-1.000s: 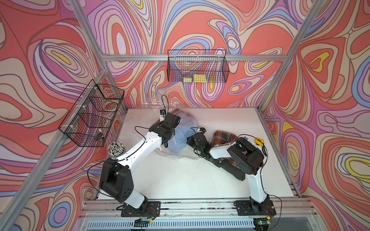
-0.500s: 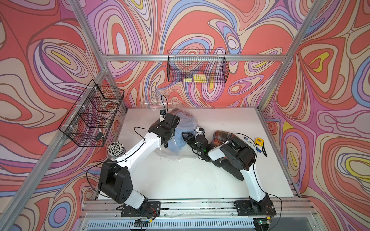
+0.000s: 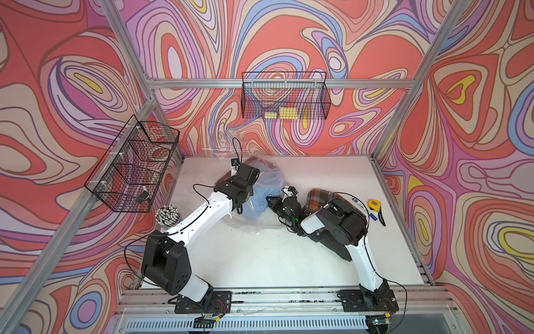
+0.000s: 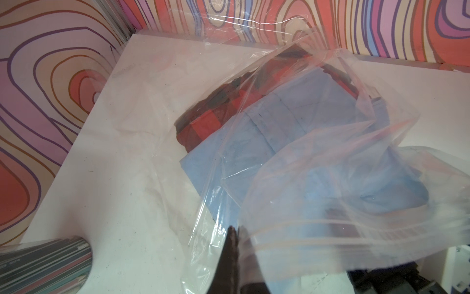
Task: Take the shirt out of the vacuum bag
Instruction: Take out the shirt from the vacuum bag.
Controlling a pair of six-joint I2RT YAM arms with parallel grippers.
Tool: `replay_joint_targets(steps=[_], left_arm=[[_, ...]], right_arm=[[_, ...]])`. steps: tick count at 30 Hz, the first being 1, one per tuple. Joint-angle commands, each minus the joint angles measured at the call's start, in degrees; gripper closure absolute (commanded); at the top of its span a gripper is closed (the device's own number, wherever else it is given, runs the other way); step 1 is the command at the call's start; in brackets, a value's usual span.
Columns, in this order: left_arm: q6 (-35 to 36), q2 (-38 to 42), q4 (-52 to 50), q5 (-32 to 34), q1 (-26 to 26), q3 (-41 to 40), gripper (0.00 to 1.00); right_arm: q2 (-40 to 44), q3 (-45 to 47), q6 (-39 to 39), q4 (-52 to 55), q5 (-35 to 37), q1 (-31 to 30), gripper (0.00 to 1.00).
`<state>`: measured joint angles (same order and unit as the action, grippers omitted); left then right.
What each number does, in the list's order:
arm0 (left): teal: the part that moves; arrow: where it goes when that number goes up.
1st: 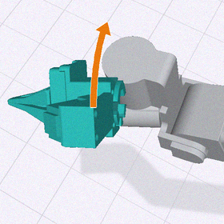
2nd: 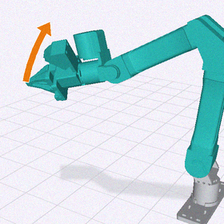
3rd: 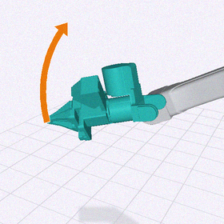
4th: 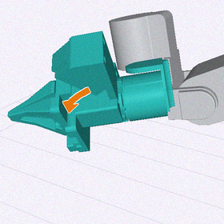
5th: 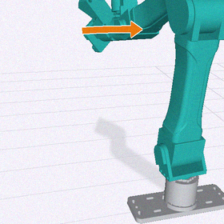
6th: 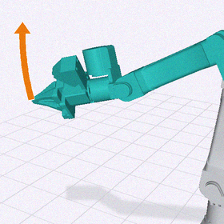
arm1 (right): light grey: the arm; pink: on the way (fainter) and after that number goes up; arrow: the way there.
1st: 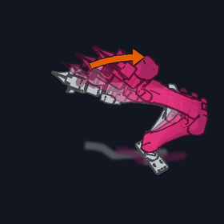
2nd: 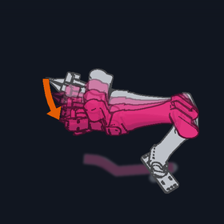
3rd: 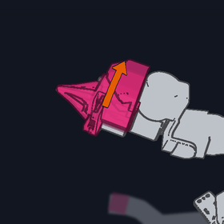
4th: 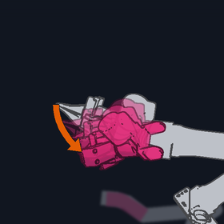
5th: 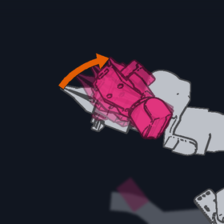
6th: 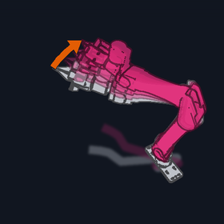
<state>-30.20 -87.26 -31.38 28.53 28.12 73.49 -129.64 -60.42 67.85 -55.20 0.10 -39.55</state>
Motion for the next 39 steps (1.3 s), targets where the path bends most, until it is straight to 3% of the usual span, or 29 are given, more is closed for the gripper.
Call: replay_joint_targets(steps=[1, 10, 19, 29, 32, 39], left_arm=[[0.2, 1.8, 0.7, 0.3, -0.3, -1.2, 1.00], [0.2, 1.6, 0.4, 0.3, -0.3, -0.9, 1.00], [0.4, 1.8, 0.6, 0.2, -0.3, -1.0, 1.00], [0.5, 2.0, 0.6, -0.1, -0.3, -0.8, 1.00], [0.6, 2.0, 0.6, 0.0, -0.3, -0.8, 1.00], [0.9, 2.3, 0.6, 0.0, -0.3, -0.7, 1.00]], right_arm=[[3.5, 1.4, -0.5, 0.7, -0.8, 0.1, 1.00], [9.3, -1.3, -0.3, 4.8, -4.3, 1.6, 1.00], [7.7, -3.5, 0.5, 7.7, -6.9, 1.8, 1.00], [9.0, -2.0, -2.1, 13.6, -8.1, 1.6, 0.36], [9.6, -2.0, -2.1, 17.0, -7.3, 1.6, 0.30], [10.5, -1.0, 2.4, 22.5, -5.6, 1.5, 0.27]])
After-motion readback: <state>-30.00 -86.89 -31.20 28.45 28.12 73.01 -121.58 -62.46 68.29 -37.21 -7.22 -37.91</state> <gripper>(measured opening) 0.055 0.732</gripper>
